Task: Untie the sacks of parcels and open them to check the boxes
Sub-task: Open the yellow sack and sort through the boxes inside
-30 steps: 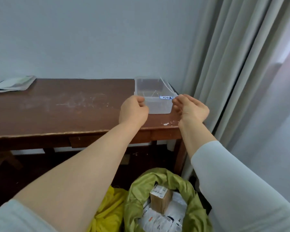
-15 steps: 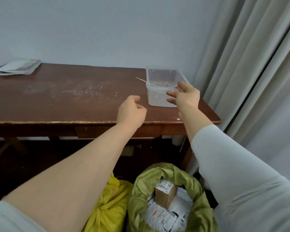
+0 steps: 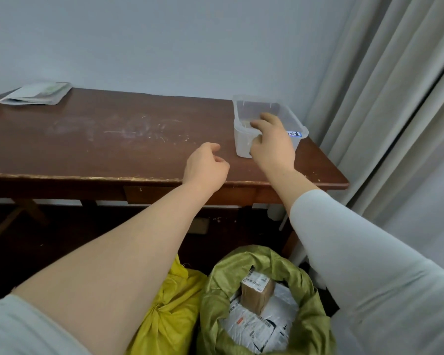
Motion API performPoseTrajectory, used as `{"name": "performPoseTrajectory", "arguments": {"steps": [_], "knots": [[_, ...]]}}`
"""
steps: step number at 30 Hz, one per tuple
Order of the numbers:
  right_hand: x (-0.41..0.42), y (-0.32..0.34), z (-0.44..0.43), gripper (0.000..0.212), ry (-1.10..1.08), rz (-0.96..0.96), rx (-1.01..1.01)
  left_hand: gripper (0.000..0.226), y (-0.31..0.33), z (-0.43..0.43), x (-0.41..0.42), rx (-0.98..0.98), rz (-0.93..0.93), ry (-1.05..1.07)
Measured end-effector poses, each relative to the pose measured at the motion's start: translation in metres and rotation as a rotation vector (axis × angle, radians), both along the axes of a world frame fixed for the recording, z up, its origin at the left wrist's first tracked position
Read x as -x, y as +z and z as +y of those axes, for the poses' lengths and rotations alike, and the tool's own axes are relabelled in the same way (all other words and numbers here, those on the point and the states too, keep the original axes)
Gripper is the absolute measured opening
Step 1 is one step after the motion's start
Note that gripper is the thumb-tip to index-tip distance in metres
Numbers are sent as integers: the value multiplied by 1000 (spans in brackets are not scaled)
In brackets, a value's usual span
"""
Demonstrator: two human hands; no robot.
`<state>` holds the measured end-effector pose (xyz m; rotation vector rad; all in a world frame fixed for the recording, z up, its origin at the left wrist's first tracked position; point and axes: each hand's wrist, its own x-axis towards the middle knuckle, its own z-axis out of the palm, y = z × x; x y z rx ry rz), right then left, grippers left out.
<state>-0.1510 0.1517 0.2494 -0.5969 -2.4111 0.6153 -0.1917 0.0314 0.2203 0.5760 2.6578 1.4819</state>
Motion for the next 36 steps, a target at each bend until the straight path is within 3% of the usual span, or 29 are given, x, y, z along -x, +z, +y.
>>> {"name": "performPoseTrajectory", "arguments": {"steps": [4,7,10,17,22,25,27,30,33,36], "knots": [[-16,-37,-38,34,186,139,-54,41,-26,-23,-7,12,-51,25],[-24,-72,-64,31,300,24,-38,26,-52,-49,-17,10,8,99],[-27,-116,-84,32,319,-96,105,22,-87,-79,-21,39,48,183],[-16,-222,-118,28,227,-351,610,20,-188,-145,-9,141,-197,321],[-6,-275,-132,35,187,-509,565,21,-235,-167,-10,170,-351,415],[-3,-291,-140,58,176,-569,611,43,-250,-172,-15,142,-450,514],[-1,-299,-148,67,189,-569,687,67,-254,-169,-18,8,-616,576],[-3,-310,-158,49,187,-551,759,91,-254,-161,-30,-264,-954,607],[-15,-311,-169,31,204,-464,853,69,-269,-155,-38,-305,-938,548],[-28,-310,-176,30,159,-369,1019,9,-271,-154,-41,-405,-862,609]]}}
